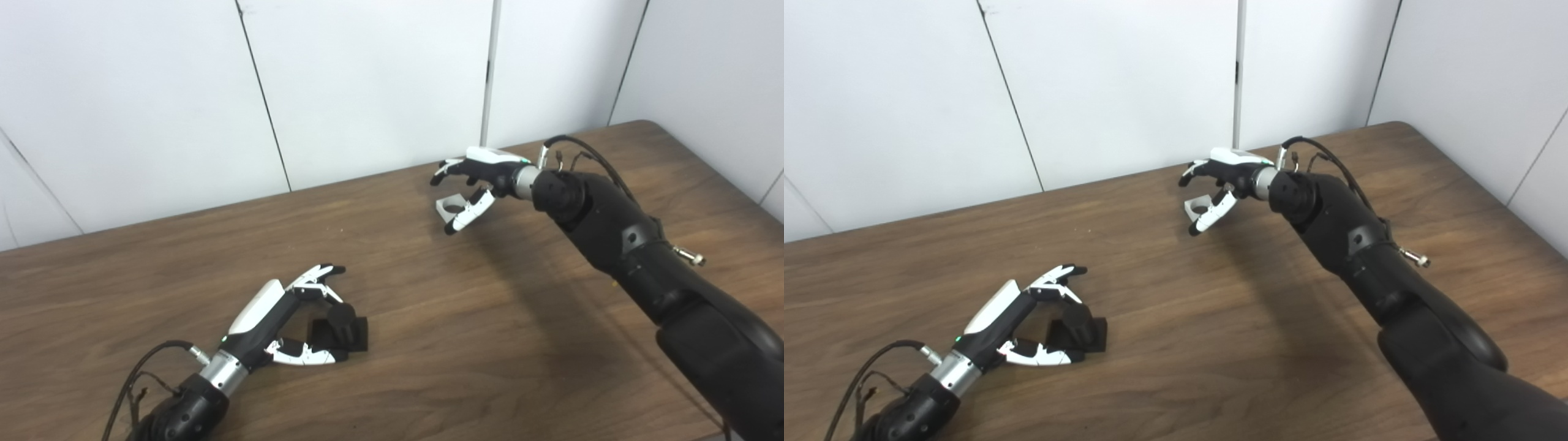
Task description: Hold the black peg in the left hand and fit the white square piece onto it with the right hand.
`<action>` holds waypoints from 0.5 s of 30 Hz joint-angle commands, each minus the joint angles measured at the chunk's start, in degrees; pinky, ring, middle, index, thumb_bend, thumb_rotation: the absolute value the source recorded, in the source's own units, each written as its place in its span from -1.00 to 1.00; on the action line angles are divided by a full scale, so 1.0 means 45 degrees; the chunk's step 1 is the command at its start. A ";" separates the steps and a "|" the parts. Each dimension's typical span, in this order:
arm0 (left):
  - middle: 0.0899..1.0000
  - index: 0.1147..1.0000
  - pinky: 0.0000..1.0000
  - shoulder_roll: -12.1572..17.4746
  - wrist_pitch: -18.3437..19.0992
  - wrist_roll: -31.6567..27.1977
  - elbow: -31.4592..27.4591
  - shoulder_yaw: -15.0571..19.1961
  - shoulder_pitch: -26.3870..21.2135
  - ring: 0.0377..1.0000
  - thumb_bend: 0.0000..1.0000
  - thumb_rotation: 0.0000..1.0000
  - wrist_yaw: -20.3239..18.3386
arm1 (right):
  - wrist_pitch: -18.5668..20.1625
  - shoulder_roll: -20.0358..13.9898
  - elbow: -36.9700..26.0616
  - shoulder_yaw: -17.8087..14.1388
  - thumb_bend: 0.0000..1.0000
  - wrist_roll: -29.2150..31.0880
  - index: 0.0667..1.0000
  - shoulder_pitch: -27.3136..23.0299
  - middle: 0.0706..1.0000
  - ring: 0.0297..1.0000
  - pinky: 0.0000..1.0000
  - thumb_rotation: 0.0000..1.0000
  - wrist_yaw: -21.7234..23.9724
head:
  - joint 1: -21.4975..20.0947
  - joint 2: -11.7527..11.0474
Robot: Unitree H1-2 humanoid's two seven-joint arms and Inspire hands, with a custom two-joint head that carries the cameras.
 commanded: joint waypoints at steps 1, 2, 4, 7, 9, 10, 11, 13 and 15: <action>0.84 -0.14 0.73 0.0207 0.0447 0.0847 0.0789 -0.0373 0.0894 0.93 0.04 -0.85 -0.0681 | -0.0120 -0.0056 -0.0101 -0.0009 0.51 -0.0127 0.64 -0.0745 0.95 0.96 0.68 -0.36 -0.0286 | 0.0040 0.0005; 0.84 -0.14 0.73 0.0206 0.0463 0.0837 0.0786 -0.0367 0.0899 0.93 0.04 -0.85 -0.0699 | -0.0131 -0.0051 -0.0057 0.0026 0.51 -0.0162 0.64 -0.0753 0.95 0.95 0.69 -0.35 -0.0310 | 0.0040 0.0005; 0.84 -0.14 0.74 0.0208 0.0478 0.0881 0.0785 -0.0385 0.0901 0.94 0.04 -0.85 -0.0713 | -0.0196 -0.0024 0.0142 0.0110 0.51 -0.0227 0.63 -0.0773 0.94 0.96 0.71 -0.35 -0.0379 | 0.0090 -0.0010; 0.84 -0.14 0.74 0.0199 0.0426 0.0875 0.0796 -0.0378 0.0919 0.94 0.04 -0.85 -0.0692 | -0.0380 0.0018 0.0449 0.0177 0.52 -0.0284 0.62 -0.0820 0.94 0.96 0.72 -0.35 -0.0518 | 0.0141 -0.0019; 0.84 -0.14 0.74 0.0203 0.0347 0.0853 0.0834 -0.0370 0.0943 0.94 0.04 -0.85 -0.0649 | -0.0522 0.0033 0.0679 0.0230 0.53 -0.0318 0.61 -0.0877 0.94 0.95 0.72 -0.35 -0.0608 | 0.0167 -0.0010; 0.83 -0.14 0.74 0.0212 0.0333 0.0864 0.0834 -0.0365 0.0957 0.94 0.04 -0.85 -0.0634 | -0.0551 0.0027 0.0783 0.0278 0.53 -0.0366 0.60 -0.0918 0.94 0.95 0.72 -0.35 -0.0634 | 0.0168 -0.0010; 0.83 -0.14 0.74 0.0226 0.0328 0.0864 0.0819 -0.0360 0.0973 0.94 0.04 -0.85 -0.0630 | -0.0555 0.0021 0.0845 0.0307 0.53 -0.0386 0.60 -0.0945 0.94 0.95 0.72 -0.35 -0.0645 | 0.0171 0.0002; 0.83 -0.14 0.74 0.0248 0.0340 0.0824 0.0778 -0.0330 0.1015 0.94 0.04 -0.86 -0.0650 | -0.0572 0.0005 0.0999 0.0330 0.53 -0.0408 0.59 -0.0997 0.94 0.96 0.74 -0.37 -0.0690 | 0.0184 0.0016; 0.83 -0.14 0.76 0.0291 0.0398 0.0813 0.0695 -0.0323 0.1058 0.94 0.04 -0.86 -0.0697 | -0.0655 -0.0033 0.1159 0.0365 0.52 -0.0464 0.59 -0.1047 0.94 0.96 0.75 -0.37 -0.0730 | 0.0190 0.0028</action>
